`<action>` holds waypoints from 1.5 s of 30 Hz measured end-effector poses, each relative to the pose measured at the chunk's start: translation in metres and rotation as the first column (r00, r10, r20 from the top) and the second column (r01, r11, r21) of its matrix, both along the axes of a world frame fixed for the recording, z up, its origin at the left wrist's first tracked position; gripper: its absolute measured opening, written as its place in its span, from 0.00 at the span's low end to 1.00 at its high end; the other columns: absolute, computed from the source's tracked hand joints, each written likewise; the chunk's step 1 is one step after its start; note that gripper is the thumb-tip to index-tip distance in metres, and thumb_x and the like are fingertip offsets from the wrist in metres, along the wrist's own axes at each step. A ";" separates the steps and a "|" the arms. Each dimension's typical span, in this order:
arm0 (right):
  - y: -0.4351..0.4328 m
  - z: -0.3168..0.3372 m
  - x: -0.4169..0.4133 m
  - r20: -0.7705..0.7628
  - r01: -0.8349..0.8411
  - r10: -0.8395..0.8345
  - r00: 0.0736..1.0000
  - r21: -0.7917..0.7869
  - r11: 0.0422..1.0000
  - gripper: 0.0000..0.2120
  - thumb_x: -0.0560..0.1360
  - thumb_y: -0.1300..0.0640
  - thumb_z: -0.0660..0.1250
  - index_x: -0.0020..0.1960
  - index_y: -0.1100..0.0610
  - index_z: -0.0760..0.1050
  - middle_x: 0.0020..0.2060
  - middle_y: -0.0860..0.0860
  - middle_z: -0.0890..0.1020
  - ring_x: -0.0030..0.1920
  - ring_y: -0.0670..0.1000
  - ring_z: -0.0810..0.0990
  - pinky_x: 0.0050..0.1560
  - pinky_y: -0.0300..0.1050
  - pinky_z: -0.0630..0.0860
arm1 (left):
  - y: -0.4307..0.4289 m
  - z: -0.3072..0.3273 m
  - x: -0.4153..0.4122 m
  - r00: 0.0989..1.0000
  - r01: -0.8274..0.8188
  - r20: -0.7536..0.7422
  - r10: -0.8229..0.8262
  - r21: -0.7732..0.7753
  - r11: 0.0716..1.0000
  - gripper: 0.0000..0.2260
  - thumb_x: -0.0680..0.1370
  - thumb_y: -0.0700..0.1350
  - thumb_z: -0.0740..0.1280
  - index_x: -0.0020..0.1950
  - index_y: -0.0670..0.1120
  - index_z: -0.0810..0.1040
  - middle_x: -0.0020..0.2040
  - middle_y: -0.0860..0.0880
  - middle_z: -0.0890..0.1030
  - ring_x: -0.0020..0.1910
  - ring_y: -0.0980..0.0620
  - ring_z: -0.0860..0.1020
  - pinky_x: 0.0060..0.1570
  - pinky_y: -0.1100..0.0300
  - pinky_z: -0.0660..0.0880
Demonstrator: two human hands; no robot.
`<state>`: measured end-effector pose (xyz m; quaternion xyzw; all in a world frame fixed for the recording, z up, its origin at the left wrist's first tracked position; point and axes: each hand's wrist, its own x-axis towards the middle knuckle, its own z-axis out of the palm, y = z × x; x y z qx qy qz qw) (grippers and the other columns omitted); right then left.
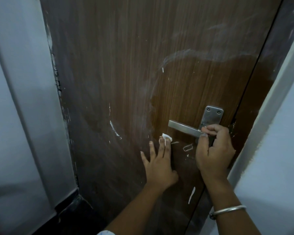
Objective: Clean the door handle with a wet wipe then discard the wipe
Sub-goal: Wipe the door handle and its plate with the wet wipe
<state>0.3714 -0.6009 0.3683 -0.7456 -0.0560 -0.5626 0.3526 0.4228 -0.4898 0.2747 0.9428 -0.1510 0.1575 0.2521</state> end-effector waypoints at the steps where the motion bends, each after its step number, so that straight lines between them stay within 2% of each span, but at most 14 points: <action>1: 0.000 0.000 0.000 0.003 0.000 0.000 1.000 -0.005 1.000 0.08 0.73 0.64 0.61 0.51 0.65 0.73 0.45 0.59 0.80 0.47 0.54 0.79 0.47 0.35 0.71 | 0.000 0.000 0.002 0.999 -0.023 -0.025 0.022 -0.028 0.999 0.48 0.68 0.52 0.66 0.73 0.54 0.31 0.77 0.52 0.36 0.73 0.42 0.33 0.65 0.34 0.35; 4: -0.001 0.001 -0.002 0.015 -0.002 0.003 1.000 -0.023 1.000 0.08 0.72 0.66 0.62 0.51 0.65 0.73 0.45 0.59 0.80 0.47 0.53 0.79 0.47 0.35 0.71 | -0.006 -0.001 -0.002 0.999 -0.032 -0.016 0.032 -0.006 0.999 0.49 0.67 0.54 0.66 0.73 0.52 0.31 0.77 0.50 0.37 0.72 0.43 0.31 0.66 0.35 0.35; 9: -0.001 -0.001 -0.002 0.018 0.003 -0.003 1.000 -0.019 1.000 0.08 0.72 0.70 0.64 0.51 0.65 0.73 0.45 0.59 0.80 0.47 0.55 0.79 0.46 0.42 0.74 | -0.008 -0.004 -0.003 0.997 0.001 0.077 -0.006 0.068 0.998 0.49 0.66 0.60 0.62 0.72 0.53 0.27 0.76 0.51 0.36 0.70 0.44 0.28 0.61 0.37 0.29; 12: -0.002 -0.002 0.000 0.014 0.002 -0.002 1.000 -0.028 1.000 0.09 0.72 0.70 0.64 0.51 0.65 0.73 0.45 0.59 0.80 0.47 0.55 0.79 0.47 0.39 0.72 | -0.008 0.011 0.003 0.986 0.005 0.165 -0.022 0.106 0.994 0.51 0.66 0.58 0.65 0.72 0.53 0.28 0.75 0.53 0.35 0.71 0.44 0.30 0.61 0.38 0.27; 16: -0.002 -0.003 0.000 0.019 -0.007 0.007 1.000 -0.009 1.000 0.08 0.72 0.67 0.63 0.51 0.64 0.73 0.46 0.58 0.80 0.48 0.52 0.78 0.48 0.35 0.71 | -0.007 -0.003 -0.006 0.995 0.034 0.091 -0.048 0.150 0.988 0.53 0.65 0.61 0.66 0.72 0.54 0.27 0.73 0.53 0.32 0.72 0.43 0.30 0.61 0.37 0.27; 19: -0.002 -0.002 0.000 0.024 -0.033 0.032 0.999 0.025 0.999 0.08 0.72 0.65 0.62 0.51 0.63 0.73 0.44 0.54 0.79 0.47 0.48 0.78 0.47 0.28 0.71 | -0.009 -0.008 -0.009 0.995 0.031 0.089 -0.045 0.156 0.987 0.52 0.66 0.62 0.66 0.72 0.54 0.29 0.77 0.51 0.37 0.69 0.44 0.27 0.60 0.38 0.25; 23: -0.008 0.003 0.000 0.028 -0.156 0.154 0.988 0.152 0.976 0.06 0.74 0.64 0.60 0.50 0.59 0.74 0.43 0.51 0.80 0.46 0.37 0.78 0.45 0.25 0.72 | -0.010 -0.002 -0.012 0.995 0.047 0.076 -0.059 0.149 0.988 0.51 0.66 0.60 0.67 0.73 0.53 0.30 0.77 0.51 0.38 0.70 0.43 0.29 0.62 0.37 0.28; 27: -0.016 0.006 -0.002 0.010 -0.264 0.273 0.962 0.280 0.923 0.09 0.74 0.59 0.56 0.48 0.57 0.74 0.42 0.50 0.82 0.47 0.42 0.80 0.45 0.29 0.74 | -0.012 -0.004 -0.016 0.995 0.058 0.073 -0.071 0.166 0.984 0.50 0.67 0.59 0.66 0.74 0.52 0.32 0.77 0.51 0.38 0.71 0.42 0.29 0.64 0.36 0.30; 30: -0.021 0.010 -0.001 0.014 -0.299 0.315 0.949 0.357 0.885 0.11 0.73 0.58 0.55 0.46 0.59 0.75 0.42 0.56 0.82 0.46 0.44 0.81 0.45 0.30 0.74 | -0.015 0.006 -0.015 0.991 0.055 0.113 -0.074 0.162 0.985 0.50 0.67 0.57 0.67 0.74 0.51 0.33 0.77 0.51 0.39 0.72 0.42 0.30 0.63 0.36 0.30; 34: -0.025 0.011 0.000 -0.012 -0.293 0.317 0.948 0.351 0.889 0.12 0.72 0.57 0.54 0.45 0.60 0.75 0.41 0.55 0.82 0.46 0.45 0.81 0.45 0.32 0.75 | -0.014 -0.003 -0.022 0.992 0.103 0.045 -0.114 0.200 0.974 0.52 0.67 0.61 0.67 0.73 0.52 0.30 0.76 0.51 0.35 0.71 0.42 0.29 0.64 0.35 0.31; 39: -0.025 0.012 0.000 -0.021 -0.284 0.310 0.950 0.347 0.894 0.11 0.73 0.58 0.55 0.45 0.60 0.75 0.40 0.51 0.82 0.44 0.40 0.81 0.42 0.29 0.74 | -0.021 0.011 -0.020 0.982 0.112 0.125 -0.140 0.209 0.972 0.50 0.67 0.59 0.67 0.74 0.53 0.32 0.77 0.51 0.39 0.72 0.42 0.30 0.62 0.35 0.28; 43: -0.025 0.011 -0.001 -0.036 -0.271 0.301 0.953 0.340 0.900 0.09 0.74 0.61 0.58 0.45 0.61 0.76 0.40 0.48 0.82 0.43 0.37 0.80 0.41 0.26 0.72 | -0.016 -0.012 -0.026 0.984 0.157 0.036 -0.176 0.296 0.942 0.52 0.67 0.59 0.69 0.73 0.53 0.30 0.72 0.52 0.28 0.70 0.42 0.28 0.60 0.36 0.25; 45: -0.024 0.010 -0.001 -0.031 -0.259 0.284 0.958 0.327 0.909 0.08 0.74 0.61 0.58 0.45 0.59 0.76 0.40 0.46 0.82 0.43 0.37 0.80 0.40 0.25 0.72 | -0.015 -0.019 -0.028 0.984 0.154 0.038 -0.175 0.320 0.935 0.52 0.68 0.59 0.68 0.72 0.53 0.28 0.71 0.52 0.27 0.70 0.41 0.27 0.58 0.37 0.21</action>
